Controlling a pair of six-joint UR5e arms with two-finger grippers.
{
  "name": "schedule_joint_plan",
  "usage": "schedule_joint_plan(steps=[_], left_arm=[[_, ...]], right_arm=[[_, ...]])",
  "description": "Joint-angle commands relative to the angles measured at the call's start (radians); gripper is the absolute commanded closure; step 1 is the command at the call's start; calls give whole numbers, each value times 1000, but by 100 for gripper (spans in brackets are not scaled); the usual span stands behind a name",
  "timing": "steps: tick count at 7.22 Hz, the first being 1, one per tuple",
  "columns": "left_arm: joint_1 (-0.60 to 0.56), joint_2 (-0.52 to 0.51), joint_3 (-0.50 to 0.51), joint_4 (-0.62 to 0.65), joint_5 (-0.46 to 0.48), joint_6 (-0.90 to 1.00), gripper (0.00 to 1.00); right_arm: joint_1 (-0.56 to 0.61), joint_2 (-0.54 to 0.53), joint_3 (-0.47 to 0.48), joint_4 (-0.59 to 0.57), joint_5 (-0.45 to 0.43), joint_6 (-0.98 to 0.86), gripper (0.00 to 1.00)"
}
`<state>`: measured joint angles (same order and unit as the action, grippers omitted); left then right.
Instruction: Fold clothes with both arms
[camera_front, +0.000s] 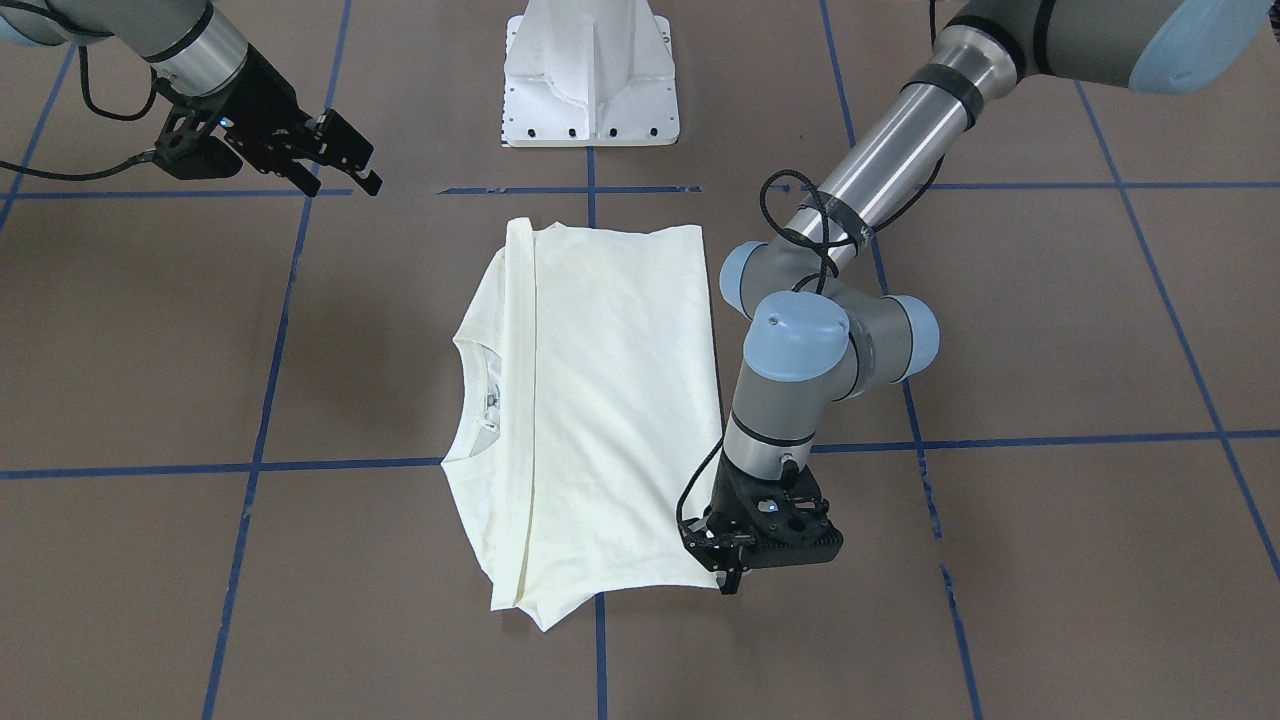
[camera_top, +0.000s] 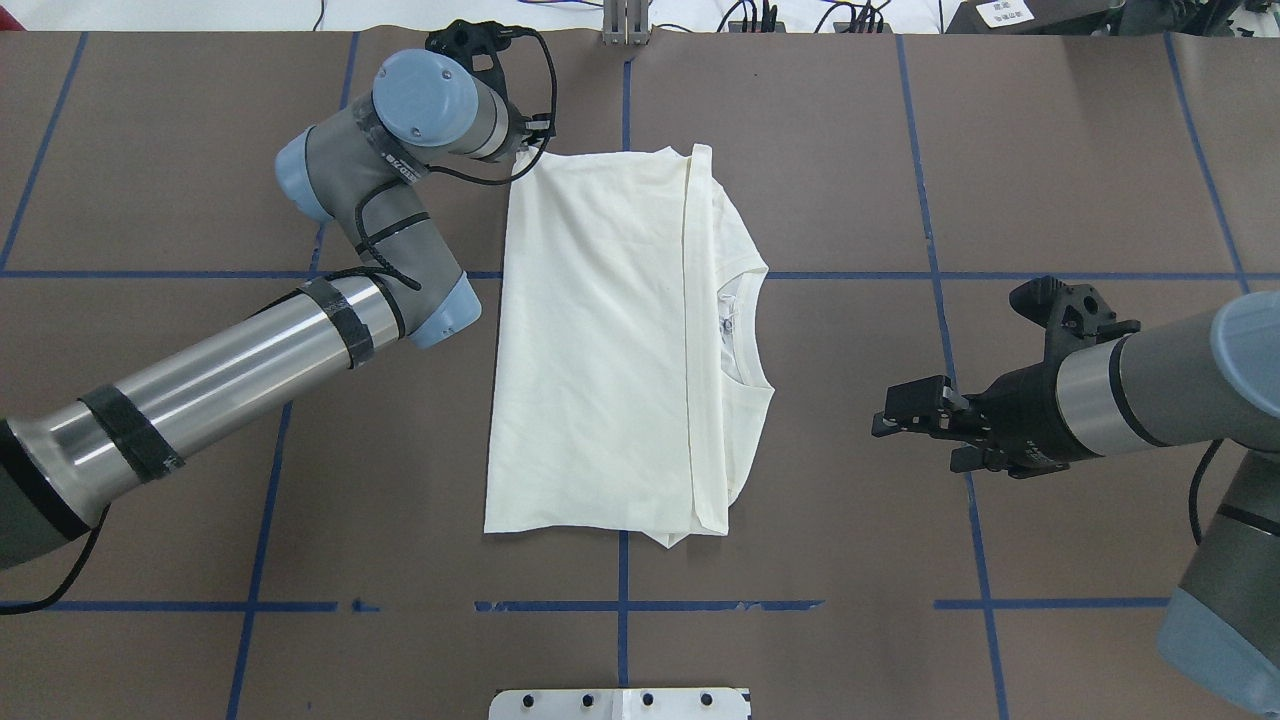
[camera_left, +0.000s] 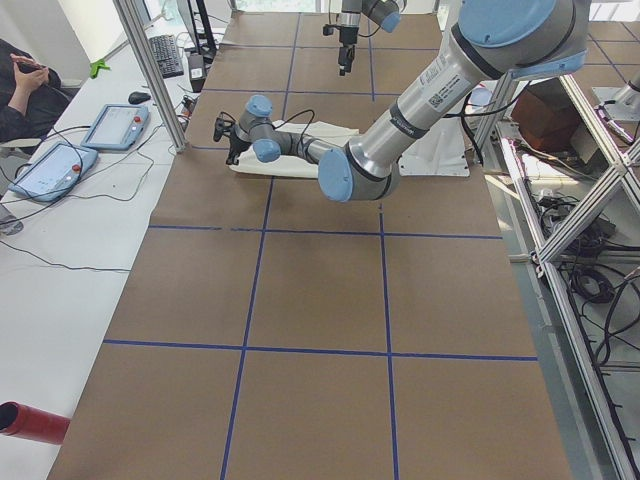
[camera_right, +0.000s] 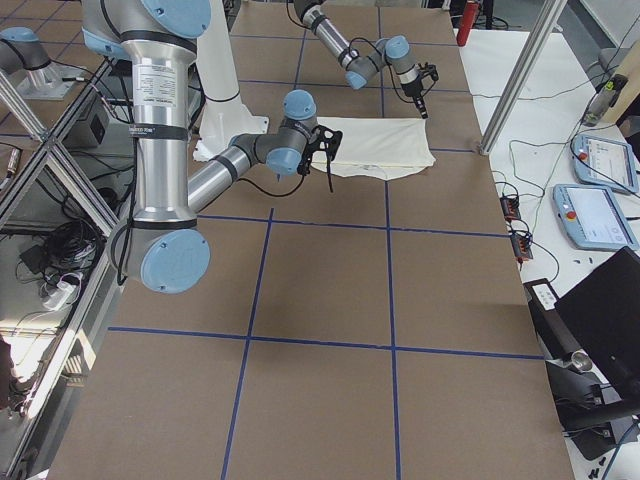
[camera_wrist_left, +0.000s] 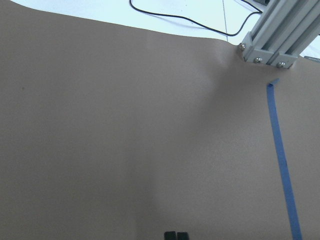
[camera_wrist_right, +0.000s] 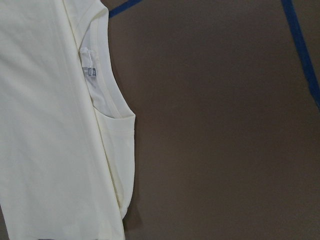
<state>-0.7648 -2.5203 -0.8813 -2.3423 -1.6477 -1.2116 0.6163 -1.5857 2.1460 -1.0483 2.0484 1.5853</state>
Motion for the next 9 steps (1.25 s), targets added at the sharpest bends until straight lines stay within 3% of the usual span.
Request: schedule_joint_plan(steps=[1, 2, 3, 5, 6, 8, 9], left_arm=[[-30, 1, -5, 1, -10, 7, 0], [-57, 20, -40, 21, -86, 9, 0], [-71, 94, -162, 75, -177, 26, 0], [-77, 298, -496, 197, -192, 84, 0], [-77, 373, -601, 201, -193, 86, 0], [-74, 481, -726, 207, -292, 87, 0], [-71, 539, -804, 207, -325, 87, 0]], right_arm=[[3, 30, -18, -12, -14, -7, 0], [8, 55, -44, -16, -14, -13, 0], [8, 97, -72, -44, -14, -46, 0], [5, 220, -92, -242, -36, -134, 0], [-25, 304, -116, -348, -87, -140, 0], [-101, 445, -181, -517, -199, -207, 0], [-134, 490, -214, -547, -230, -243, 0]])
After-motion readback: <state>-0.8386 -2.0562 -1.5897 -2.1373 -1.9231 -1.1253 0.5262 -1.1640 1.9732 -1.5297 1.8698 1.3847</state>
